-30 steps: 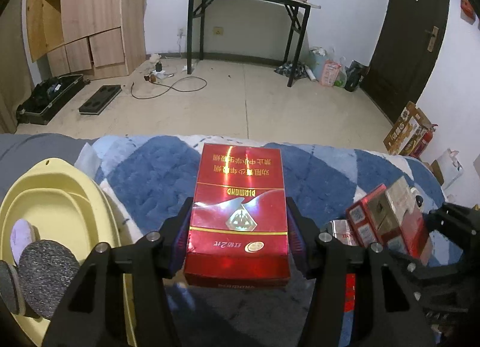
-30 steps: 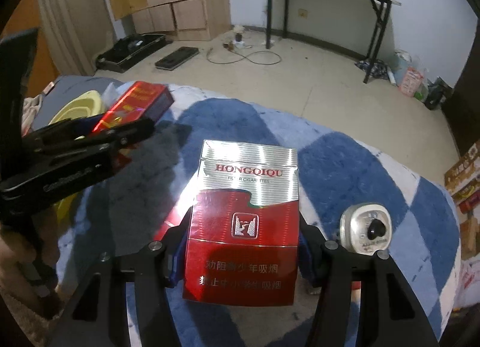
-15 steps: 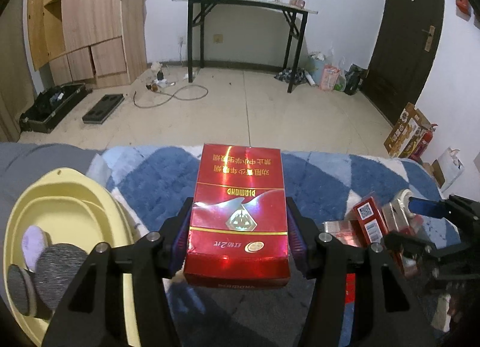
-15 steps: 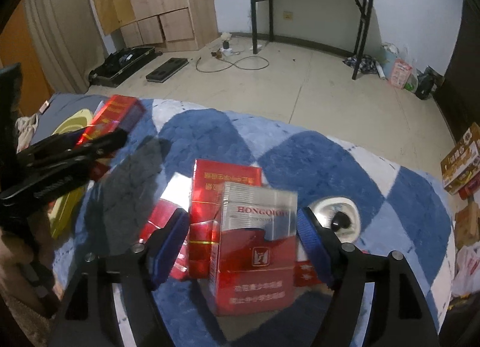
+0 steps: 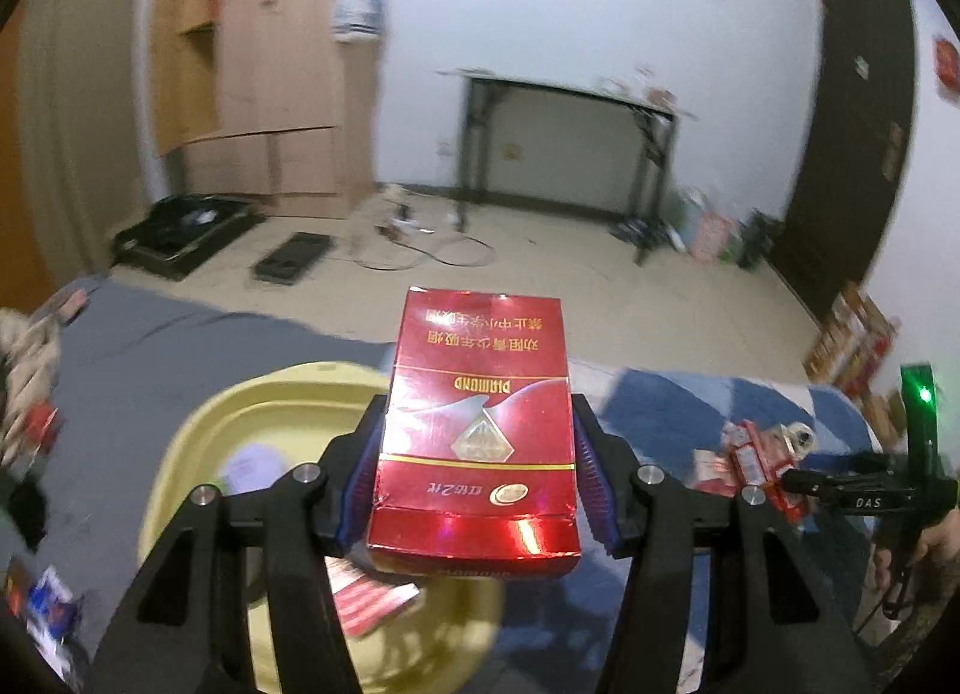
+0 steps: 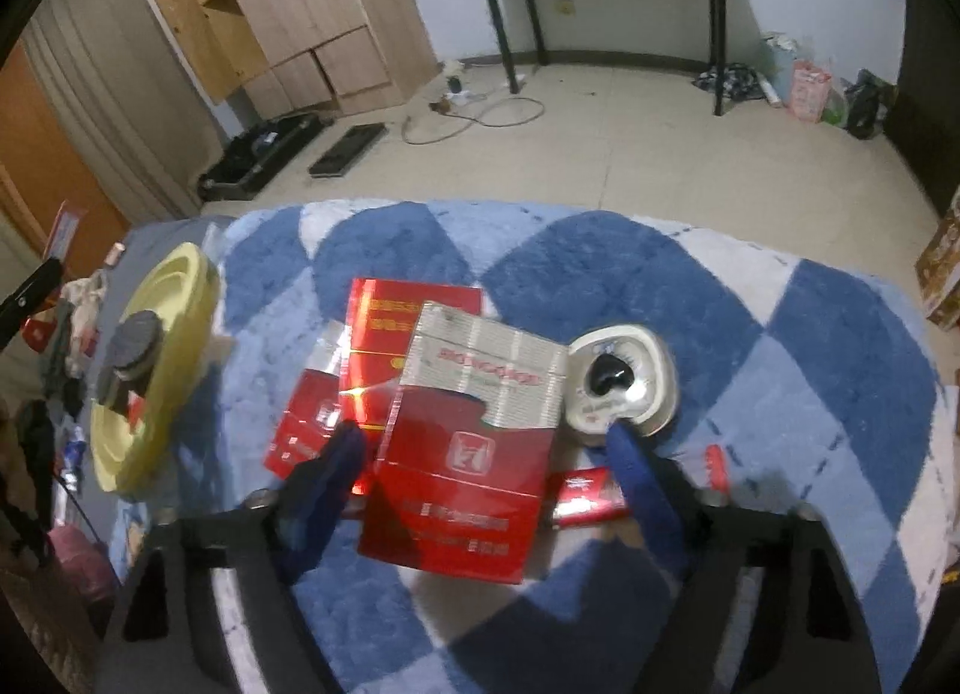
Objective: Organize rigid objects
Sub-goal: 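Carry both red packs to the yellow tray and release them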
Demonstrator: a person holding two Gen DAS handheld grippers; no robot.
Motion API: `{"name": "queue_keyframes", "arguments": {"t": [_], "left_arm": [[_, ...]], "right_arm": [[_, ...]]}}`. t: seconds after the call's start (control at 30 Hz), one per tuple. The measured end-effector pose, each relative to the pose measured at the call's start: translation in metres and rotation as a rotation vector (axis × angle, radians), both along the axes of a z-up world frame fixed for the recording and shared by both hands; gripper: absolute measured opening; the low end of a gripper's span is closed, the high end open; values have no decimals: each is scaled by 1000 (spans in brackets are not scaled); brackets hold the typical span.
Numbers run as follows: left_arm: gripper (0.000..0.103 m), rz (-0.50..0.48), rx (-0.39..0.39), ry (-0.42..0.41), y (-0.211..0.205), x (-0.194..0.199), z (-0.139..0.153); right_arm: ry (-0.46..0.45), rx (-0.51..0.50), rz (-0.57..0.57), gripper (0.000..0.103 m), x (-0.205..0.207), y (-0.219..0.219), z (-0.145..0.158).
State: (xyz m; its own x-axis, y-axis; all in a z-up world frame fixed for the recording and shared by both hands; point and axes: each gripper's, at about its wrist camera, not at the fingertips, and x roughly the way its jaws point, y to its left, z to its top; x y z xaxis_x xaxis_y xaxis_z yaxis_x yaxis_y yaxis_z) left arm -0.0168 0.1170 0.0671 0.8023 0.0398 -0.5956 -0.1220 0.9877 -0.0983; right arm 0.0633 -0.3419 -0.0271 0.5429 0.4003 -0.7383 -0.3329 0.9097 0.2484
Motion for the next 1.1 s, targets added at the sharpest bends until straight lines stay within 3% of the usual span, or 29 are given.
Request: {"name": "queue_keyframes", "arguments": {"t": [0.13, 0.3, 0.37, 0.53, 0.63, 0.77, 0.83, 0.93, 1.03, 1.1], "left_arm": [[58, 98, -76, 7, 39, -23, -10], [58, 160, -73, 62, 78, -39, -23], [58, 229, -99, 44, 98, -50, -26], [58, 338, -47, 86, 131, -59, -31], [58, 295, -34, 161, 133, -49, -47], [58, 242, -72, 208, 138, -37, -65], [58, 248, -123, 188, 146, -35, -70], [58, 245, -196, 174, 153, -25, -80], [58, 234, -199, 180, 151, -7, -85], [58, 227, -203, 176, 151, 2, -86]], "right_arm": [[22, 1, 14, 61, 5, 6, -11], [-1, -7, -2, 59, 4, 5, -7], [-10, -33, -10, 59, 1, 7, -3], [-99, -75, -37, 59, -17, 10, 25], [-169, -101, -35, 59, -36, 20, 47], [-246, -126, 115, 59, -64, 82, 66], [-259, -145, 210, 59, -75, 121, 67], [-257, -166, 393, 59, -96, 193, 58], [-244, -203, 558, 59, -120, 265, 37], [-237, -223, 609, 59, -126, 294, 24]]}}
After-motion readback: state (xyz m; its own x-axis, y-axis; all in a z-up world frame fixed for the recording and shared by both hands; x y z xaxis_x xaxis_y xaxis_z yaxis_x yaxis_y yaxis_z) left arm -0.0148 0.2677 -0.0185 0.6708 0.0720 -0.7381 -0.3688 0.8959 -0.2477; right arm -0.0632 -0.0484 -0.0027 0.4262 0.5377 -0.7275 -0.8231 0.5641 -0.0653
